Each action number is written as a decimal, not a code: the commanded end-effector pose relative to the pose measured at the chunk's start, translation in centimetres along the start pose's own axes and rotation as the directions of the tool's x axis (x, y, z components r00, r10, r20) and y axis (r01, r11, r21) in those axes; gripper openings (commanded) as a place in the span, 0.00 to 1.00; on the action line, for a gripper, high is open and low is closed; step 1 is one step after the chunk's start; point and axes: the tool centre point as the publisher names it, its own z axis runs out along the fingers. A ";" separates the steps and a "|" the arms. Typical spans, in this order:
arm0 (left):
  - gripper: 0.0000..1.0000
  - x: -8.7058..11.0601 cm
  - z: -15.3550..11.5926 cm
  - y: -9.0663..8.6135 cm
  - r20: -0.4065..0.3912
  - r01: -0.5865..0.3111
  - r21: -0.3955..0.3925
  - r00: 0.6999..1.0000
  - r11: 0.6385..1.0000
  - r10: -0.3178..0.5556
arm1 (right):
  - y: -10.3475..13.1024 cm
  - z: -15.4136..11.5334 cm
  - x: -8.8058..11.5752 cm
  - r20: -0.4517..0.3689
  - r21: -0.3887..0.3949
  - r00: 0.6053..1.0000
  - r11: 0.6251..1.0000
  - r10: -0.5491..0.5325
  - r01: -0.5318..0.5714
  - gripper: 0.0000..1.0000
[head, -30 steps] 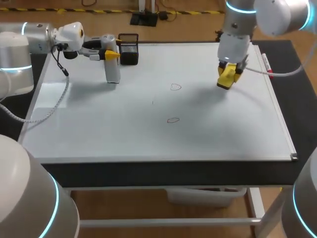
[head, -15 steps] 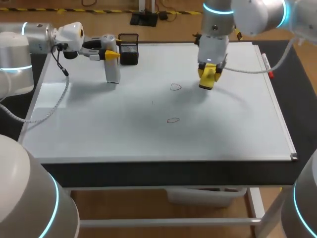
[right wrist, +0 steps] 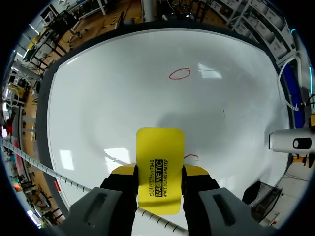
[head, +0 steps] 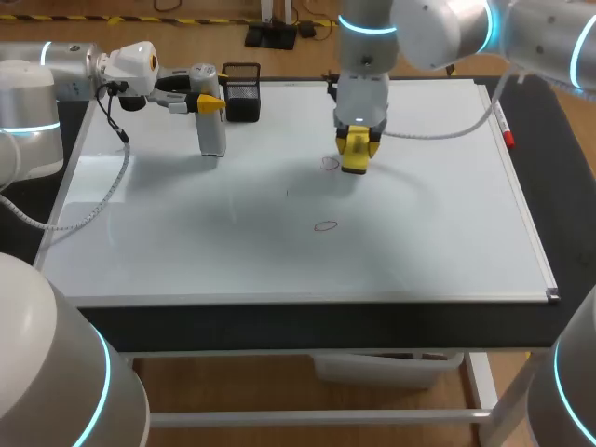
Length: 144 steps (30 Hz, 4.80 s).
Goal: Pick up the inspection probe, press it on each red-marked spot on the whiteboard one by one, put down the probe, pick up the eraser, and wipe off all the red marks.
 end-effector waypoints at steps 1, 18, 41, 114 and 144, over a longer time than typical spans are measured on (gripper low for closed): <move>0.00 0.0 0.0 -0.2 0.001 0.000 -0.002 1.000 1.000 0.000 | -0.5 0.7 -1.9 -0.050 -0.012 0.999 1.000 -0.021 0.021 0.00; 0.00 0.0 0.0 -0.2 0.001 0.000 -0.002 1.000 1.000 0.000 | -0.5 2.5 -5.6 -0.038 -0.044 0.993 0.993 -0.114 0.113 0.00; 0.00 0.0 0.0 -0.2 0.001 0.000 -0.002 1.000 1.000 0.000 | -1.3 4.1 -4.7 -0.040 -0.039 0.992 0.993 -0.116 0.114 0.00; 0.00 0.0 0.0 -0.2 0.001 0.000 -0.002 1.000 1.000 0.000 | -6.5 -1.0 16.4 0.030 0.009 0.957 0.957 0.289 -0.290 0.00; 0.00 0.0 0.0 -0.2 0.001 0.000 -0.002 1.000 1.000 0.000 | -6.8 -0.3 19.0 0.014 -0.010 0.939 0.939 0.343 -0.343 0.00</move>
